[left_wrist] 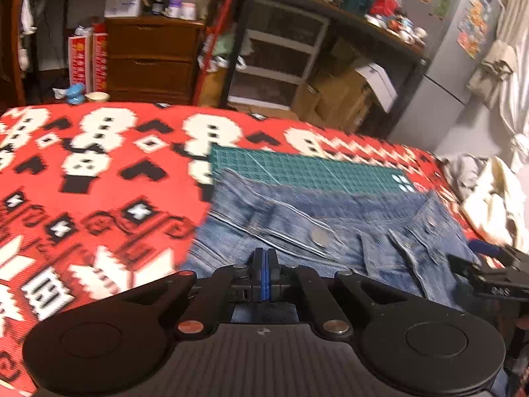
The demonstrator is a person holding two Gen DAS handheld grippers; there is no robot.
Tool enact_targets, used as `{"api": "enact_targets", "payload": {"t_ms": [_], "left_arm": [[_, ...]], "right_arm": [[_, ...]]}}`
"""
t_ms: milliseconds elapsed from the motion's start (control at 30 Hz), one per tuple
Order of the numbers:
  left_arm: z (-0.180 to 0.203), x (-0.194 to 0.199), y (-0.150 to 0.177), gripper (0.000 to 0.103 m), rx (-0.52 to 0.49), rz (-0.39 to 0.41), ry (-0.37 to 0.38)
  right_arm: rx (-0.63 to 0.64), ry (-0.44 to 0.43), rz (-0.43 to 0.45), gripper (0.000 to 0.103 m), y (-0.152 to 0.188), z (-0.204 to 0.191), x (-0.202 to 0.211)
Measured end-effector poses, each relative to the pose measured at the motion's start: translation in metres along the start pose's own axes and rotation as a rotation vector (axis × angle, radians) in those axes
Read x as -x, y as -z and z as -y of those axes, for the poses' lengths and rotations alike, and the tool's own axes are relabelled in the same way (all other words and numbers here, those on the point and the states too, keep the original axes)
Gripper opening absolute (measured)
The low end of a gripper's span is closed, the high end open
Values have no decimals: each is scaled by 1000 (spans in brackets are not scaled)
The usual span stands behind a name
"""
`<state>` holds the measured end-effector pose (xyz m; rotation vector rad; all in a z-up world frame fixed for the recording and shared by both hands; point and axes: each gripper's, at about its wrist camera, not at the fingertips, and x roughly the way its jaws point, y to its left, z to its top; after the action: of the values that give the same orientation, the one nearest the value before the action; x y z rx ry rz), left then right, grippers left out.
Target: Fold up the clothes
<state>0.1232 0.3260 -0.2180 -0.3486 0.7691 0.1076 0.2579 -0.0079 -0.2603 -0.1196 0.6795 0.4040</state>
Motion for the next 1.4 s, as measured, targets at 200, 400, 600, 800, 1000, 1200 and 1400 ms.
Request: {"api": "enact_targets", "payload": {"t_ms": [200, 400, 600, 800, 1000, 1200, 1400], "left_arm": [[5, 12, -5, 2, 40, 37, 6], [34, 3, 7, 2, 35, -72, 145], [38, -7, 11, 2, -3, -76, 102], [40, 10, 6, 3, -15, -38, 163], [48, 11, 15, 30, -67, -86, 196], [61, 9, 28, 12, -224, -56, 82], [101, 8, 50, 9, -579, 32, -91]], "right_arm": [[1, 0, 0, 102, 0, 0, 0], [0, 0, 0, 102, -1, 0, -1], [1, 0, 0, 103, 0, 0, 0], [1, 0, 0, 103, 0, 0, 0], [0, 0, 0, 102, 0, 0, 0], [0, 0, 0, 102, 0, 0, 0], [1, 0, 0, 102, 0, 0, 1]]}}
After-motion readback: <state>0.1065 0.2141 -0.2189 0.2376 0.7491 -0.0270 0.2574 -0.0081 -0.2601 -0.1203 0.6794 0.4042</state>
